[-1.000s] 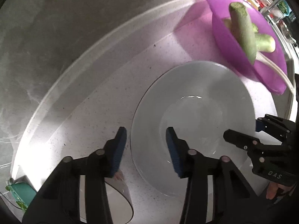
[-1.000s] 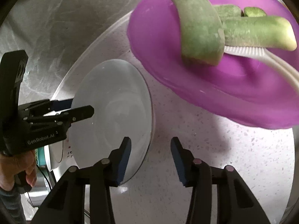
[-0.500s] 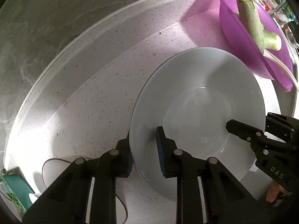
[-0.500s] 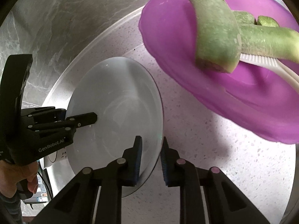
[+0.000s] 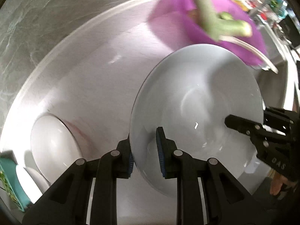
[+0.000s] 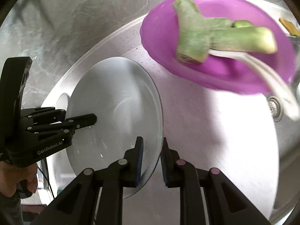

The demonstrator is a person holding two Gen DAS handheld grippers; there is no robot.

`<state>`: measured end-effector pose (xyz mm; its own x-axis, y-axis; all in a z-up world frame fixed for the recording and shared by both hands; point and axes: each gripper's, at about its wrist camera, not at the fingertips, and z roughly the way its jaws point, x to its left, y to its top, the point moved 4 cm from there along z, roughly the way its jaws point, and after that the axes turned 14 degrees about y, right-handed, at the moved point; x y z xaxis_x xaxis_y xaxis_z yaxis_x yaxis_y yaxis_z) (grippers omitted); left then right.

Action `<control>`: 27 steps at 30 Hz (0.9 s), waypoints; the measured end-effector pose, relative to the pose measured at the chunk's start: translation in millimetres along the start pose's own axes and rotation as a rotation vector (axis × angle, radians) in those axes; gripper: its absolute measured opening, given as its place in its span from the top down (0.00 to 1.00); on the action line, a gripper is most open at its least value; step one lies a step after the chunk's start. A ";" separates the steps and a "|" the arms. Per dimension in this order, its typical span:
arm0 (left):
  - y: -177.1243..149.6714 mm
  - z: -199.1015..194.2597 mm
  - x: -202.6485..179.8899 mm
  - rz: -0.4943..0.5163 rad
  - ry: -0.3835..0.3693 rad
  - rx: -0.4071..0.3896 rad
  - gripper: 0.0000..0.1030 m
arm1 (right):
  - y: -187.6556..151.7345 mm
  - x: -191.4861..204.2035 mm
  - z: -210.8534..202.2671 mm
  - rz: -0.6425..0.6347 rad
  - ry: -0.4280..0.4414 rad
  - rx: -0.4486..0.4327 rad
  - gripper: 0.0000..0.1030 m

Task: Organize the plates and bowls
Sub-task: 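Carry the white plate with both grippers and set it down on the counter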

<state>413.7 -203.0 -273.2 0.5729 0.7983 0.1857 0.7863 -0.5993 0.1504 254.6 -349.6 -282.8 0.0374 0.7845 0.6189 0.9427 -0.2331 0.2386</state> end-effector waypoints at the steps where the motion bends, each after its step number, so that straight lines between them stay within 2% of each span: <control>1: -7.7 -5.7 -12.5 0.006 -0.004 -0.004 0.82 | -6.3 -3.4 -8.8 0.004 -0.002 0.001 0.82; 9: -57.7 -21.3 -88.3 0.032 -0.072 -0.003 0.82 | -58.3 -31.1 -56.5 0.011 -0.034 0.024 0.84; 14: -87.0 -24.2 -117.7 0.008 -0.092 0.018 0.82 | -91.5 -51.2 -65.7 0.033 -0.038 0.056 0.84; 15: -101.5 -21.8 -125.7 0.002 -0.091 0.022 0.82 | -100.9 -53.0 -68.4 0.039 -0.039 0.063 0.84; 22: -148.0 -11.5 -148.0 -0.043 -0.075 0.049 0.81 | -110.9 -63.8 -63.1 0.033 -0.040 0.088 0.84; 27: -144.5 -11.4 -153.8 -0.055 -0.049 0.038 0.81 | -111.6 -69.2 -57.3 0.018 -0.034 0.093 0.84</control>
<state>209.4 -239.9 -312.4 0.5382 0.8327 0.1301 0.8248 -0.5522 0.1218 127.8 -410.7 -309.4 0.0642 0.8000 0.5966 0.9685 -0.1941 0.1560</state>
